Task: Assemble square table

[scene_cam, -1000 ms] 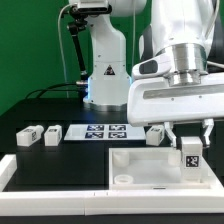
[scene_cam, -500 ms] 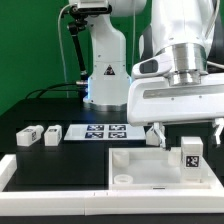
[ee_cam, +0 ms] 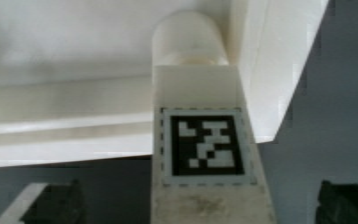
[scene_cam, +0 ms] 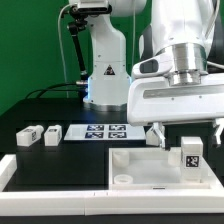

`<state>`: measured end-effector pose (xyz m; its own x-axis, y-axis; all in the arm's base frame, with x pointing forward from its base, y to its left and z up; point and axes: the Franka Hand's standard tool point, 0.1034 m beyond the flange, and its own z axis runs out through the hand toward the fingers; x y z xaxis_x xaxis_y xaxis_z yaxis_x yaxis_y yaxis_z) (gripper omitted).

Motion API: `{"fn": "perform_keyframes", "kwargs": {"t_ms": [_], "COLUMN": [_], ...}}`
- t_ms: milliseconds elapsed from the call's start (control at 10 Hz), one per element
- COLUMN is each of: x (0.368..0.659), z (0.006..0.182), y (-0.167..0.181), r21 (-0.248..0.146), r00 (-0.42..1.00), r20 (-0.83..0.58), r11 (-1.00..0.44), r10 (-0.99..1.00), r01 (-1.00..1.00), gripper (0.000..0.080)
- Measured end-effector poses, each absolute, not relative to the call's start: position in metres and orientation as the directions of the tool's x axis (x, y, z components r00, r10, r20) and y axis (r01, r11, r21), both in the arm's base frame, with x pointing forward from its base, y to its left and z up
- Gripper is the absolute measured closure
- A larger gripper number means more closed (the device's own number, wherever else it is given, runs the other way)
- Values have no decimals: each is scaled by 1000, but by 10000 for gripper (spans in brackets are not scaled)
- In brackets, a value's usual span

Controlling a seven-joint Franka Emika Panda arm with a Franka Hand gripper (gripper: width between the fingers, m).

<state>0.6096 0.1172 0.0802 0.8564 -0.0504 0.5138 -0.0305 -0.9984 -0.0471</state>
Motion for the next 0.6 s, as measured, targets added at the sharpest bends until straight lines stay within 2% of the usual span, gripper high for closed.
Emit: {"fn": "perform_keyframes", "kwargs": {"t_ms": [200, 600], "x": [624, 622], "z": [103, 97], "y": [110, 108], "r21": [-46, -40], "r00": [891, 956], "r20": [451, 291], "r11": [-998, -998], "r10": [-55, -48], "r01": [-38, -38], "gripper": [150, 150]}}
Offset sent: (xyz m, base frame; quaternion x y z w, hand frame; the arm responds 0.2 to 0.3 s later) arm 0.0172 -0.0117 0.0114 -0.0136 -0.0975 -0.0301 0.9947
